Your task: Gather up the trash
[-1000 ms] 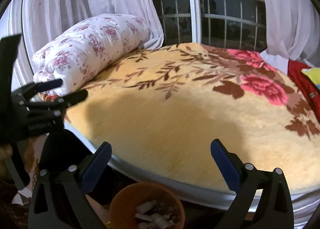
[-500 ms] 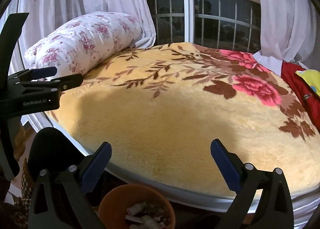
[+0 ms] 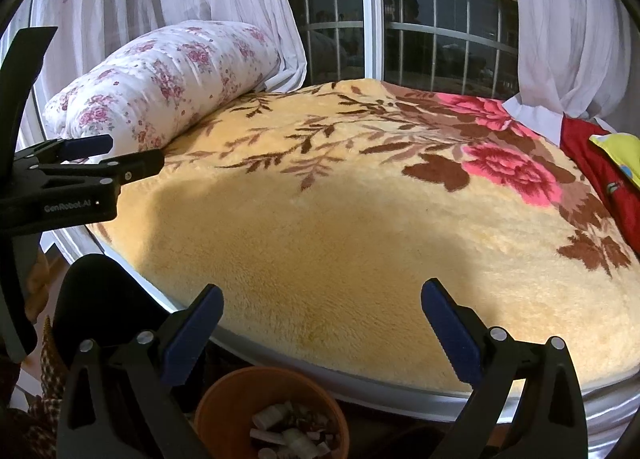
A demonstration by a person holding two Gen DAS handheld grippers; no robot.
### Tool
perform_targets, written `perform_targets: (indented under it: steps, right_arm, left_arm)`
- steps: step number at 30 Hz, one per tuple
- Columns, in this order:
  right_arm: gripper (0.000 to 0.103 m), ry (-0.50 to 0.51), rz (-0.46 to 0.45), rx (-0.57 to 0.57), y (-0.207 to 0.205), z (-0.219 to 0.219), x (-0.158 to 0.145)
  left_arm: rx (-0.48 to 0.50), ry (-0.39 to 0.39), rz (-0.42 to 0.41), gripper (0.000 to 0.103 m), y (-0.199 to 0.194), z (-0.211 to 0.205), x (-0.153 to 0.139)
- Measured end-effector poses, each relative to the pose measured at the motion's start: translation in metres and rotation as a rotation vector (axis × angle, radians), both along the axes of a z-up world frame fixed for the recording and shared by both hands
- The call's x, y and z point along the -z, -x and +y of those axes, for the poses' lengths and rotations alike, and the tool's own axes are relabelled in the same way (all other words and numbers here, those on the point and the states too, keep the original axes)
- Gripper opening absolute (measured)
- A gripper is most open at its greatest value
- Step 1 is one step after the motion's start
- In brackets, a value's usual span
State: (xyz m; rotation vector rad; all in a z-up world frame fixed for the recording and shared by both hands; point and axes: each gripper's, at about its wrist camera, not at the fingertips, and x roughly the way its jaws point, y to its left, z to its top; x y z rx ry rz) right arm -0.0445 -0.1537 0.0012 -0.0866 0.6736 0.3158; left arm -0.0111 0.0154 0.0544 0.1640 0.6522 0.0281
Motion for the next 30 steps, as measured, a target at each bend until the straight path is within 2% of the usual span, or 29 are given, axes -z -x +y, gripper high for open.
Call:
perform_targets:
  steps: [30]
  right_arm:
    - [0.098,0.025,0.016,-0.007,-0.003,0.000,0.004]
  left_arm:
    - [-0.024,0.007,-0.010,0.091,-0.009,0.011,0.001]
